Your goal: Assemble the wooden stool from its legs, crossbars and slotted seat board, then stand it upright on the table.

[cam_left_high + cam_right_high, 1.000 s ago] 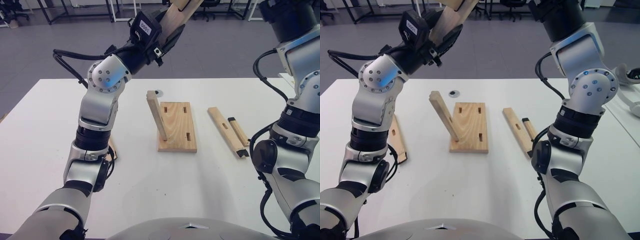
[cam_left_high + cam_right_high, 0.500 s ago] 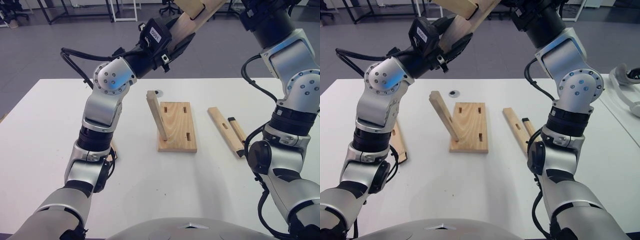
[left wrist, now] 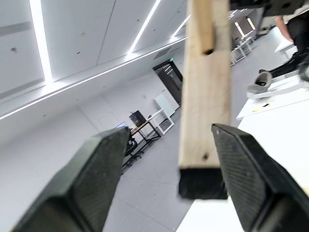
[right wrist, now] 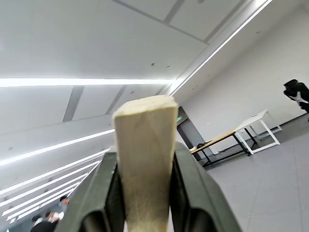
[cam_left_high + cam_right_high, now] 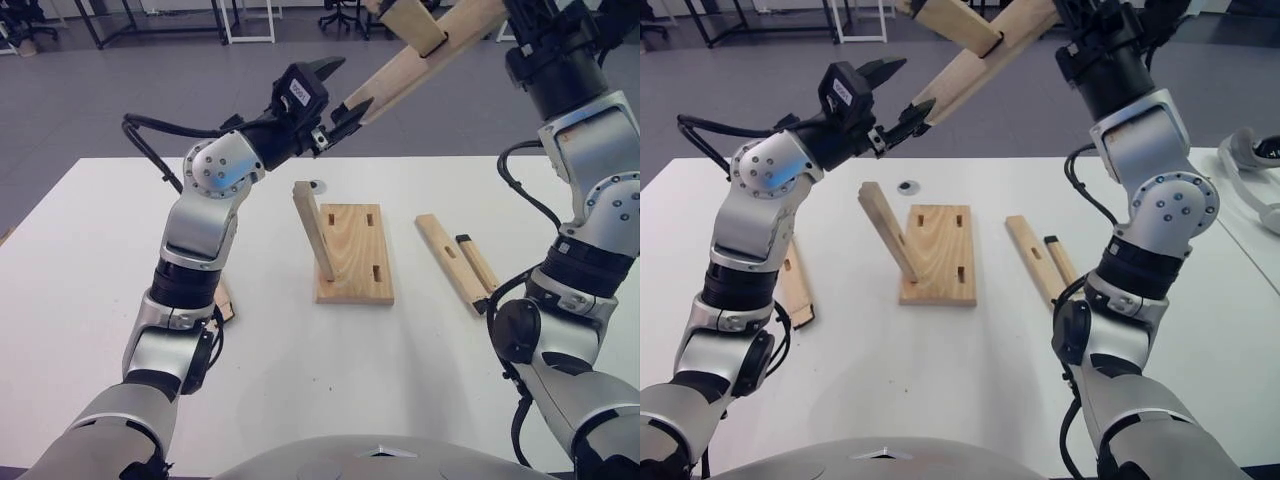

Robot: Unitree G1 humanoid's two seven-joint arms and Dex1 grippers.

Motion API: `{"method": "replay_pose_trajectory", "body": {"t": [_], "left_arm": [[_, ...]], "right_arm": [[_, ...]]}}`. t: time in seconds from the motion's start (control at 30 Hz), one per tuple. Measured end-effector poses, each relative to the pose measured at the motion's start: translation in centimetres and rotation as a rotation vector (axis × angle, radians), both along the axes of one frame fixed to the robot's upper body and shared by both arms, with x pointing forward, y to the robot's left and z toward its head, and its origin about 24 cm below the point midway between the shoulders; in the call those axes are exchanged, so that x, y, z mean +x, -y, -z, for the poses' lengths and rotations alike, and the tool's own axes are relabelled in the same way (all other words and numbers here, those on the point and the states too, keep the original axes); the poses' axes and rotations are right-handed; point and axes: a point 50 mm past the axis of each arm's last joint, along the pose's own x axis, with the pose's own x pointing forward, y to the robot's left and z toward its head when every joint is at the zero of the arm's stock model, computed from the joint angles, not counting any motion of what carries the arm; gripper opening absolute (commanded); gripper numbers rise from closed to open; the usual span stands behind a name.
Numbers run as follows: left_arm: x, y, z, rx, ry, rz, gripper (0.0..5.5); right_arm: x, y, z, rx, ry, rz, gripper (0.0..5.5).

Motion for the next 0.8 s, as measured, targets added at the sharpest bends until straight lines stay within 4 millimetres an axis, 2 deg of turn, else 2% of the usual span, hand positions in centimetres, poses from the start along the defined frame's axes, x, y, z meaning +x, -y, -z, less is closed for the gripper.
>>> {"method": "replay_pose_trajectory", "body": {"t": [0.1, 0.2, 0.3, 0.37, 0.47, 0.6, 0.8], "left_arm": [[0.3, -2.6, 0.0, -0.071, 0.010, -0.129, 3.89], [0.1, -5.1, 1.1, -0.088, 0.001, -0.270, 3.89], [-0.7, -6.0, 1.1, -0.141, 0.016, -0.344, 3.89], [-1.1, -5.9, 0.8, -0.167, 0.028, -0.361, 3.89], [-1.5, -4.9, 0.9, -0.191, 0.023, -0.347, 3.89], [-1.7, -4.8, 1.5, -0.180, 0.012, -0.373, 3.89], [-1.6, -4.6, 1.7, -0.174, -0.003, -0.365, 3.89]], "right_arm": [[-0.5, 1.2, 1.9, -0.004, -0.148, 0.106, 1.01], [-1.2, 1.3, 6.1, -0.024, -0.392, 0.198, 1.01], [-2.7, 0.3, 9.6, -0.108, -0.567, 0.237, 1.01], [-3.7, 0.2, 11.4, -0.158, -0.662, 0.269, 1.01], [-4.5, 0.0, 11.0, -0.235, -0.667, 0.319, 1.01], [-5.0, -0.4, 11.0, -0.295, -0.668, 0.340, 1.01], [-5.9, -0.4, 14.0, -0.252, -0.720, 0.405, 1.01]]}}
